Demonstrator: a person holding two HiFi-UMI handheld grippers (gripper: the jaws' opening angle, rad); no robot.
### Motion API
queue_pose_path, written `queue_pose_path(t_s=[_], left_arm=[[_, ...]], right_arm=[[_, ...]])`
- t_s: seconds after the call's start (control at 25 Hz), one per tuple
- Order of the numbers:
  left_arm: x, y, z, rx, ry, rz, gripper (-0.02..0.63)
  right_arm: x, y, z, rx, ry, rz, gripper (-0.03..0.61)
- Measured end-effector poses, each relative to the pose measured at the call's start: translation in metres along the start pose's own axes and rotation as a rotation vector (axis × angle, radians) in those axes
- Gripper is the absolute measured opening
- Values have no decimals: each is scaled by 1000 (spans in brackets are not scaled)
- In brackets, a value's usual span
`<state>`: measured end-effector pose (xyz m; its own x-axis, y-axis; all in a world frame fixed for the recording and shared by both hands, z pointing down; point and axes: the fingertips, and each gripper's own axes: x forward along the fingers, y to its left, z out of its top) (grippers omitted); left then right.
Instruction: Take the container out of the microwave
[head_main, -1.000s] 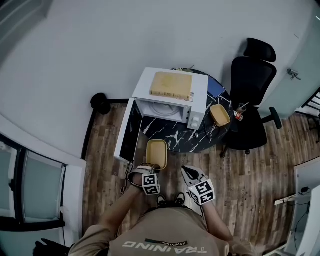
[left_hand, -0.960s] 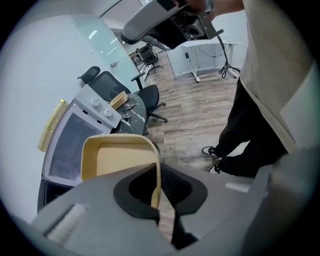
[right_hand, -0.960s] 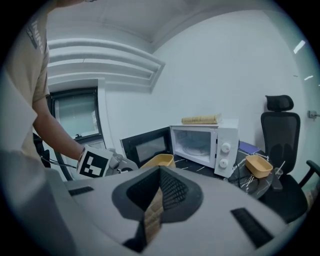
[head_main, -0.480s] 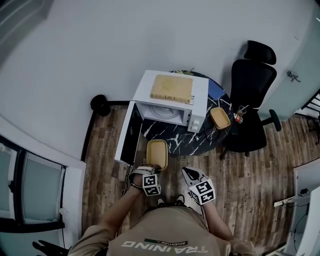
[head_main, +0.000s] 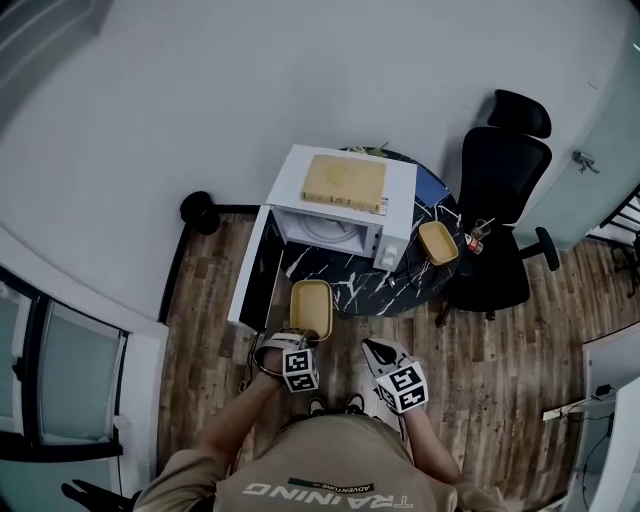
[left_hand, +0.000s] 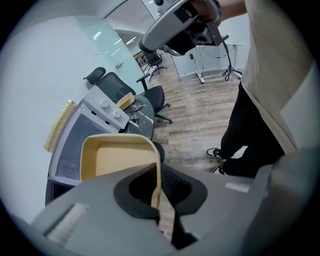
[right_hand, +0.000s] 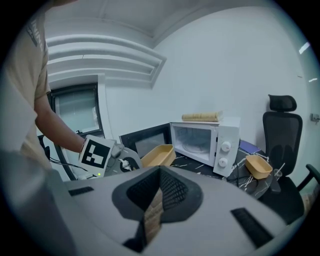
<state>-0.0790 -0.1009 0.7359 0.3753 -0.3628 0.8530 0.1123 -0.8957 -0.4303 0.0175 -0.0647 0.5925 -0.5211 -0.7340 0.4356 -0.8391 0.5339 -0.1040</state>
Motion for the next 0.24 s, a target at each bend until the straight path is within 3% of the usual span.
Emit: queue_pose_path(t_s=[0.24], left_arm=[[1, -5, -3, -14, -5, -12, 20]], right_arm=[[-2, -2, 1, 7, -6, -12, 8]])
